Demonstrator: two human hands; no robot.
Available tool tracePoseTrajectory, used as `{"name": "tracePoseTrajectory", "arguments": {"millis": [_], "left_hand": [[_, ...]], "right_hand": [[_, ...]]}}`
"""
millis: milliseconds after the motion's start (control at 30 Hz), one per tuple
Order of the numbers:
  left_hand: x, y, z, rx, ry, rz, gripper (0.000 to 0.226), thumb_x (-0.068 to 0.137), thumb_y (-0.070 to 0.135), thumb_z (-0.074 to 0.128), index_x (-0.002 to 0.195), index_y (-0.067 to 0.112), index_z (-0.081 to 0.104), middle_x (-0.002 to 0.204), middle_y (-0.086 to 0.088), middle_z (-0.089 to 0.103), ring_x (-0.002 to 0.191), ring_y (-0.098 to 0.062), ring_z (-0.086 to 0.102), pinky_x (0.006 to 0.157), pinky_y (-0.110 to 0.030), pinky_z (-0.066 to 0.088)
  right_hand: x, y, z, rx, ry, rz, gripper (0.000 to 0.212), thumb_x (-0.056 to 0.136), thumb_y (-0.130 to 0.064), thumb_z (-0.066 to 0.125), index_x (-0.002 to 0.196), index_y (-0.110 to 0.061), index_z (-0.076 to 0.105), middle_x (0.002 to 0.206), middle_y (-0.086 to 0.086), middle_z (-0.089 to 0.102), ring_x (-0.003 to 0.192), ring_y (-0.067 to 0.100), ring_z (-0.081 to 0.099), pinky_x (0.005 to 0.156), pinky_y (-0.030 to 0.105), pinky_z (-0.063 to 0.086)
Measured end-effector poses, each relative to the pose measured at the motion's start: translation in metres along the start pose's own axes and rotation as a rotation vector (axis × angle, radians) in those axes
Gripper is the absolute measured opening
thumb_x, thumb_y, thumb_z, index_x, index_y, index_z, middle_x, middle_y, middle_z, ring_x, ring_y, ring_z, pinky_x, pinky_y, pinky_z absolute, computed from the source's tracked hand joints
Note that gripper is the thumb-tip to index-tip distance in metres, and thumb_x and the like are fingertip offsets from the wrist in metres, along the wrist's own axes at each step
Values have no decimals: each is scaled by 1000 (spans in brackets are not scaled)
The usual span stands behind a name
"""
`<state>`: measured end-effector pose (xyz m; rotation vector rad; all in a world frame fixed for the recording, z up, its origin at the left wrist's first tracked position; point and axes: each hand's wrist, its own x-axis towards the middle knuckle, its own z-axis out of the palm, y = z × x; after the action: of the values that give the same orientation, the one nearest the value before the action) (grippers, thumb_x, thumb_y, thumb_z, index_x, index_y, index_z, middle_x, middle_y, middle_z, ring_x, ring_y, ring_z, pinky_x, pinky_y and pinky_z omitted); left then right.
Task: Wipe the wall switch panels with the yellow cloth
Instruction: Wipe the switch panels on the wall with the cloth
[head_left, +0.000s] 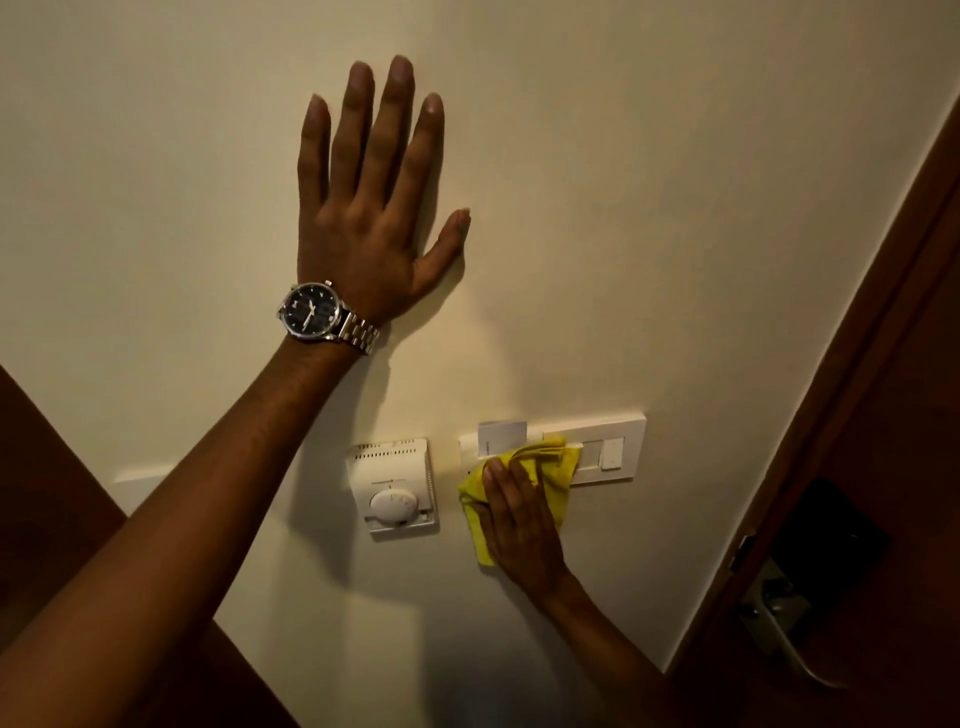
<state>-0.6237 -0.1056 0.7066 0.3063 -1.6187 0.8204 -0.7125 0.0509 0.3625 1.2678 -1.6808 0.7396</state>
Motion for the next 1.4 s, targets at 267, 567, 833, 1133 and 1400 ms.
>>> {"name": "tracePoseTrajectory", "arguments": {"millis": [267, 567, 833, 1133, 1400], "left_hand": [[-3, 1, 1, 10, -3, -4, 73, 106, 61, 42, 160, 12, 38, 163, -20, 40, 151, -43, 35, 125, -59, 26], [-1, 1, -3, 17, -22, -6, 74, 105, 61, 42, 159, 11, 39, 163, -20, 40, 152, -42, 35, 125, -59, 26], [-2, 2, -4, 10, -34, -8, 73, 105, 60, 44, 159, 11, 40, 163, -19, 40, 152, -41, 35, 125, -60, 27], [0, 0, -2, -3, -38, -22, 73, 105, 60, 43, 159, 11, 40, 163, -19, 39, 153, -40, 34, 126, -59, 25], [-1, 2, -4, -9, -43, -29, 72, 105, 60, 44, 158, 11, 43, 162, -19, 41, 152, -40, 35, 126, -59, 27]], "right_hand": [[10, 12, -2, 55, -7, -17, 62, 106, -28, 43, 159, -10, 16, 163, 8, 22, 155, 24, 16, 128, 38, 15], [35, -10, 6, 44, 97, 175, 58, 109, -28, 32, 158, -4, 12, 168, 13, 5, 156, 29, 8, 129, 43, 8], [28, -10, 11, -33, 185, 88, 64, 106, -33, 37, 157, -2, 15, 167, 15, 9, 155, 31, 12, 127, 47, 16], [19, -12, 11, -34, 169, 24, 63, 106, -31, 35, 158, -5, 13, 168, 14, 6, 156, 30, 8, 126, 53, 12], [12, -18, 18, -27, 182, 70, 62, 107, -30, 35, 157, 0, 15, 167, 17, 8, 155, 33, 9, 120, 56, 21]]}}
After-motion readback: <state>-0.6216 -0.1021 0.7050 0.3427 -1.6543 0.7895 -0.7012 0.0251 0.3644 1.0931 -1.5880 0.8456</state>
